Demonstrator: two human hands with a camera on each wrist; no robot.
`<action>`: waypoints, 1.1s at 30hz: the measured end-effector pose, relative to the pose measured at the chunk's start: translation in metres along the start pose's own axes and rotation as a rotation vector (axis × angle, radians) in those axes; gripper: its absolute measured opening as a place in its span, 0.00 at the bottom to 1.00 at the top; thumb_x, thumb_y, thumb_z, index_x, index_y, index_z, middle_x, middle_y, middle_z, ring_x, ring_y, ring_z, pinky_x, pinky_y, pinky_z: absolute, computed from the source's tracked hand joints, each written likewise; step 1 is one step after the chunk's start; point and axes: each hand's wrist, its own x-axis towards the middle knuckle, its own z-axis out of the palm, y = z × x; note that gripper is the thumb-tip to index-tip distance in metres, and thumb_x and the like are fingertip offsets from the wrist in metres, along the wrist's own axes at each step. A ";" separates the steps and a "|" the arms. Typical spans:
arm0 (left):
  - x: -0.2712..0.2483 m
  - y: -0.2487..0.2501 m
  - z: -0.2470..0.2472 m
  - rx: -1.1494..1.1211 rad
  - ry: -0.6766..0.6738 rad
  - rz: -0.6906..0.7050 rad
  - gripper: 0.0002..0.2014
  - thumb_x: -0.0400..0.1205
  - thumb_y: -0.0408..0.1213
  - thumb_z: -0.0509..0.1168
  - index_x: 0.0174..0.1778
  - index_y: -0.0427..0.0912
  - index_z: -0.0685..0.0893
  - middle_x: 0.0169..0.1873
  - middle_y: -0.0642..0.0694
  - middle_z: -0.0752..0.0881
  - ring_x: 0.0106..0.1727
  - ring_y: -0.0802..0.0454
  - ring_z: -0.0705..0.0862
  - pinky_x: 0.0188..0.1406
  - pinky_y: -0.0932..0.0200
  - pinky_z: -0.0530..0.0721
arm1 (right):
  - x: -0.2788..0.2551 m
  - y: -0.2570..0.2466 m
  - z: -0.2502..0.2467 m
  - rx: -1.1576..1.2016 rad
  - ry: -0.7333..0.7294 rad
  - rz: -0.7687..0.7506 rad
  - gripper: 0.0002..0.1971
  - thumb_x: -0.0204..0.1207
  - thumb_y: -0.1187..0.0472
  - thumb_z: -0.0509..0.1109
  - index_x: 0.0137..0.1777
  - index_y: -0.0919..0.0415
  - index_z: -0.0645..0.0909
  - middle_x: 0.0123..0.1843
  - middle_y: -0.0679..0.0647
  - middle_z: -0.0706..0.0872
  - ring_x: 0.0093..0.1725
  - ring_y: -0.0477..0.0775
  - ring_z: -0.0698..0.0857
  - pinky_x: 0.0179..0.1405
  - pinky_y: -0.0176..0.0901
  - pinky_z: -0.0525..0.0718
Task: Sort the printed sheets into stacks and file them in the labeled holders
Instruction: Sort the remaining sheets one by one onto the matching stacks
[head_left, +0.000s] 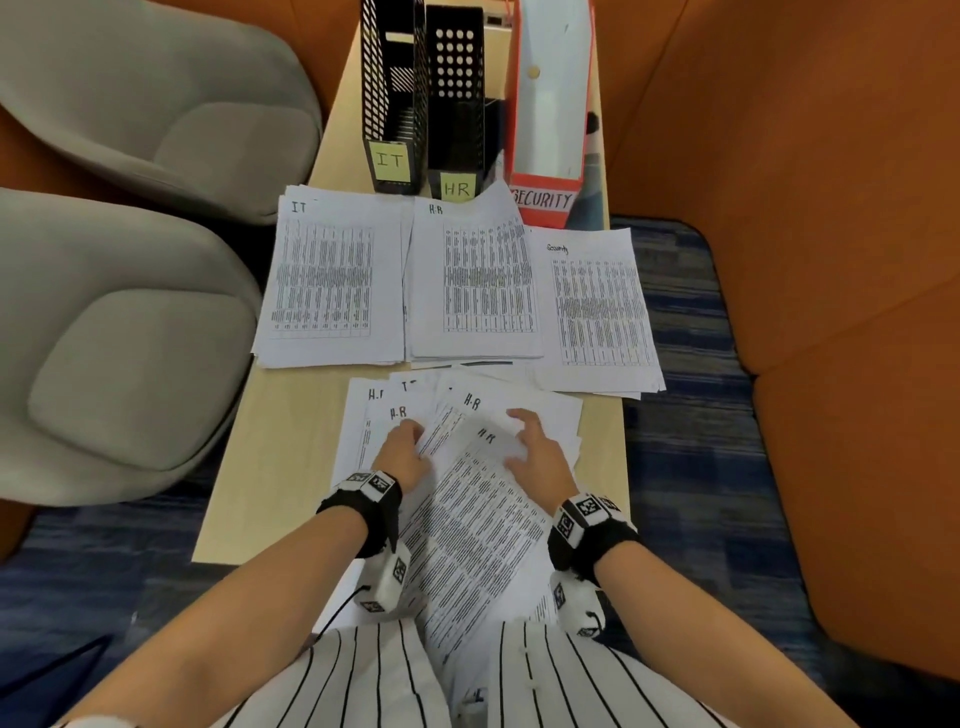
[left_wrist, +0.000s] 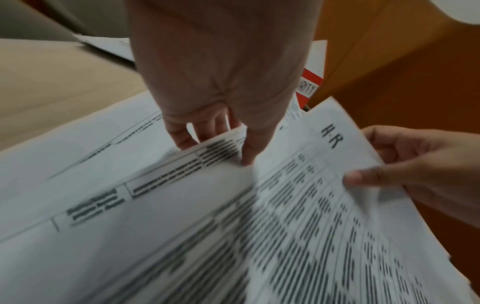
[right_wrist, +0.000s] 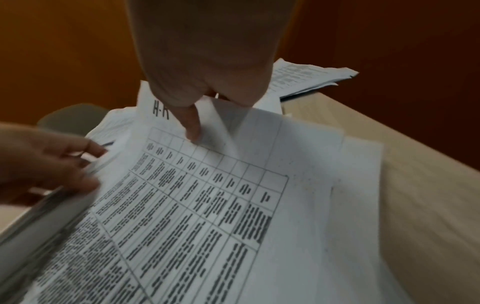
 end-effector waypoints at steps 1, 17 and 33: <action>-0.003 0.002 -0.001 0.004 -0.030 0.041 0.17 0.78 0.27 0.62 0.63 0.39 0.73 0.54 0.41 0.80 0.54 0.42 0.81 0.50 0.56 0.77 | 0.002 0.000 -0.002 -0.057 0.047 0.008 0.23 0.78 0.70 0.67 0.72 0.57 0.72 0.61 0.59 0.82 0.55 0.55 0.81 0.55 0.42 0.78; 0.007 0.011 0.000 0.011 0.000 -0.071 0.25 0.76 0.26 0.62 0.71 0.39 0.70 0.69 0.36 0.68 0.66 0.36 0.75 0.70 0.47 0.74 | -0.010 -0.004 -0.003 -0.193 -0.195 -0.165 0.12 0.67 0.68 0.69 0.46 0.52 0.76 0.36 0.49 0.81 0.33 0.49 0.79 0.34 0.40 0.77; 0.007 -0.004 -0.021 0.151 0.084 0.129 0.10 0.75 0.36 0.62 0.49 0.42 0.84 0.53 0.41 0.81 0.57 0.42 0.78 0.61 0.48 0.77 | 0.008 -0.020 -0.013 -0.701 -0.078 -0.515 0.10 0.65 0.63 0.75 0.47 0.57 0.88 0.52 0.58 0.84 0.53 0.62 0.81 0.45 0.48 0.74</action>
